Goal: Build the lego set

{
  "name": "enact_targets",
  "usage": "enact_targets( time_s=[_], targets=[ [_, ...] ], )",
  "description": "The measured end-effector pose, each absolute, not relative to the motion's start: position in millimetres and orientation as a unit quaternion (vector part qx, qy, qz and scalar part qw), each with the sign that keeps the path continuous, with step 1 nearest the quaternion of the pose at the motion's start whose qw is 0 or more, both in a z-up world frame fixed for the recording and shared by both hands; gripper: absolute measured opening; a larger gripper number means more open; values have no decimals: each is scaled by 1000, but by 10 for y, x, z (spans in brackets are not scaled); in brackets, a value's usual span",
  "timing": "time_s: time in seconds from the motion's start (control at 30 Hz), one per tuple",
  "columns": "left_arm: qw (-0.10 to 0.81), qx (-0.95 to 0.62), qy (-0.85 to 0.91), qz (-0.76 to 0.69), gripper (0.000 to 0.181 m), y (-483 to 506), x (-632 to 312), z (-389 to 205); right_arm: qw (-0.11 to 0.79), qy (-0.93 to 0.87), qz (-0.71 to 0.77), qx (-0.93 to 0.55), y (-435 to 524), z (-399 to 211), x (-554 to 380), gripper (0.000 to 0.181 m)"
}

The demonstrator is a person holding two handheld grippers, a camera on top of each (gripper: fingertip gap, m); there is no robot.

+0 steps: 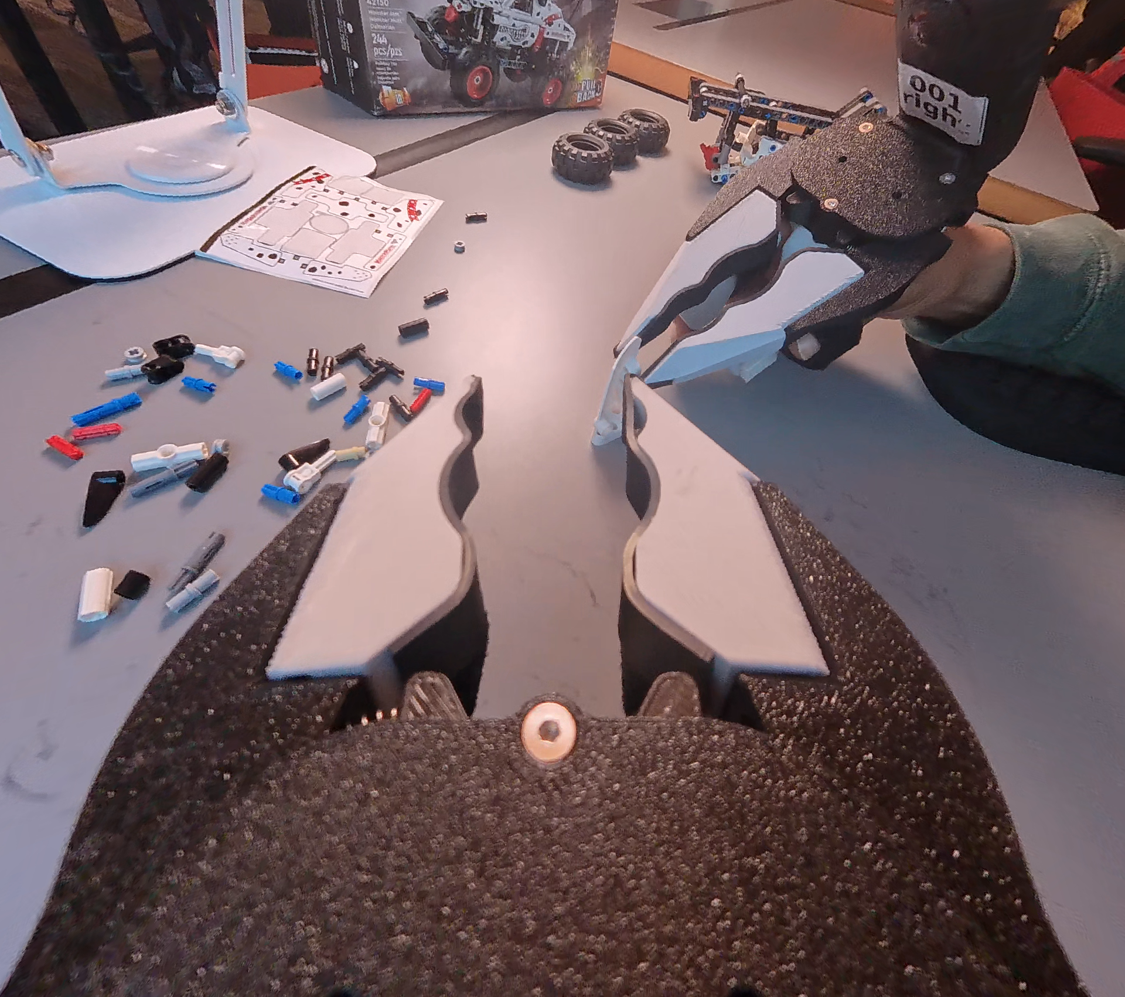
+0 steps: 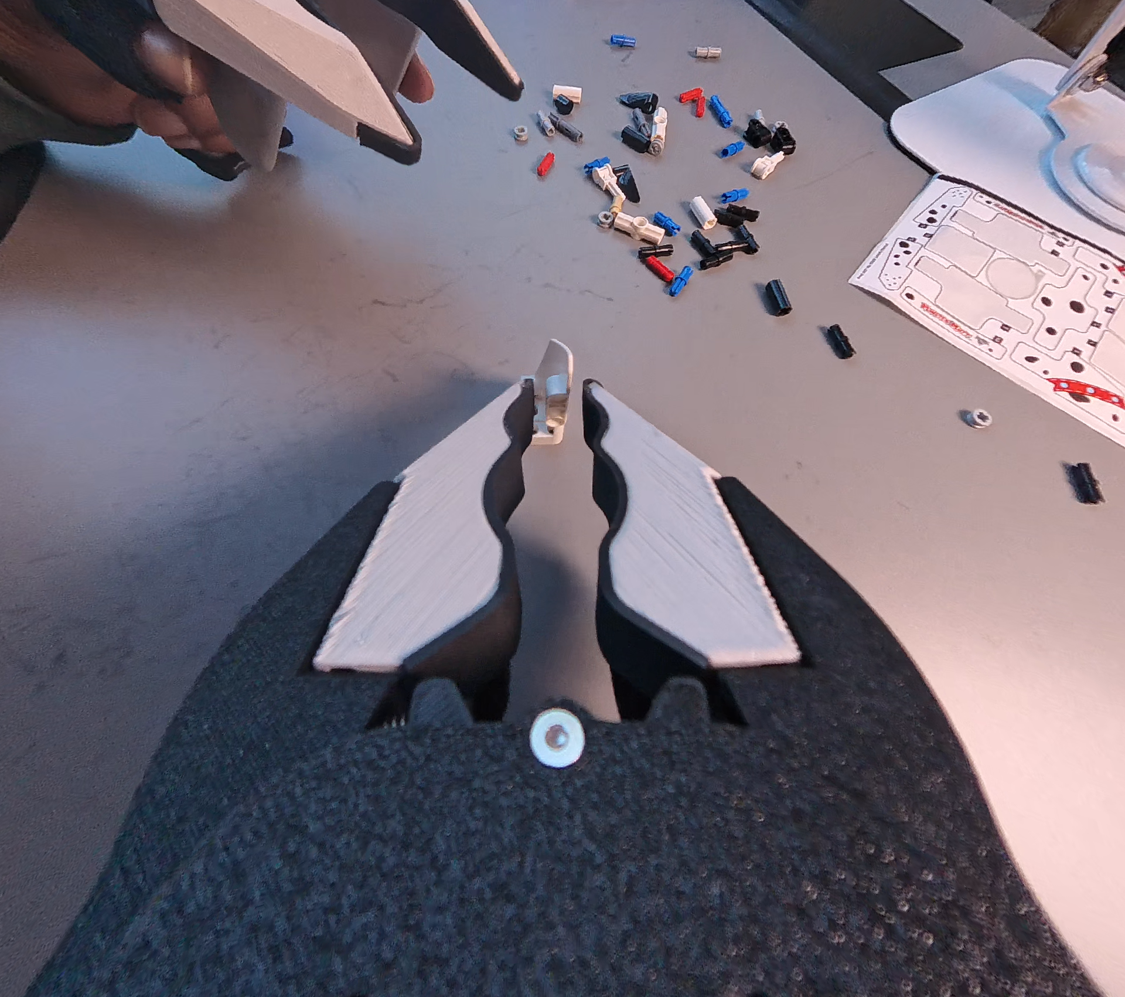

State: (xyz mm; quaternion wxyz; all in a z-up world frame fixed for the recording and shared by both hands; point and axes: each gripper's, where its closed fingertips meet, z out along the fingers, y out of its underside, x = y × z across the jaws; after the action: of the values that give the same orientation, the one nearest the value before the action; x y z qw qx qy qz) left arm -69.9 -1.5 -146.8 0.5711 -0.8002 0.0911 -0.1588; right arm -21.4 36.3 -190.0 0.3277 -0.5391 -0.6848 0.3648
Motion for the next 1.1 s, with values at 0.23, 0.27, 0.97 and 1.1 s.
enact_targets(
  time_s=[0.23, 0.27, 0.97, 1.1],
  targets=[
    [585, -792, 95, -148, 41, -10, -734, -1437, 370, -636, 427, -525, 414, -1633, -160, 41],
    [588, -790, 96, -145, 41, -10, -737, -1429, 381, -626, 435, -523, 435, -1585, -147, 45],
    [599, -799, 42, -24, 28, -7, -1235, -1384, 445, -596, 475, -470, 415, -1281, 11, 13],
    [557, -826, -75, 29, 25, -131, -1901, -1555, 450, -597, 457, -482, 468, -1321, 11, 10]
  ],
)
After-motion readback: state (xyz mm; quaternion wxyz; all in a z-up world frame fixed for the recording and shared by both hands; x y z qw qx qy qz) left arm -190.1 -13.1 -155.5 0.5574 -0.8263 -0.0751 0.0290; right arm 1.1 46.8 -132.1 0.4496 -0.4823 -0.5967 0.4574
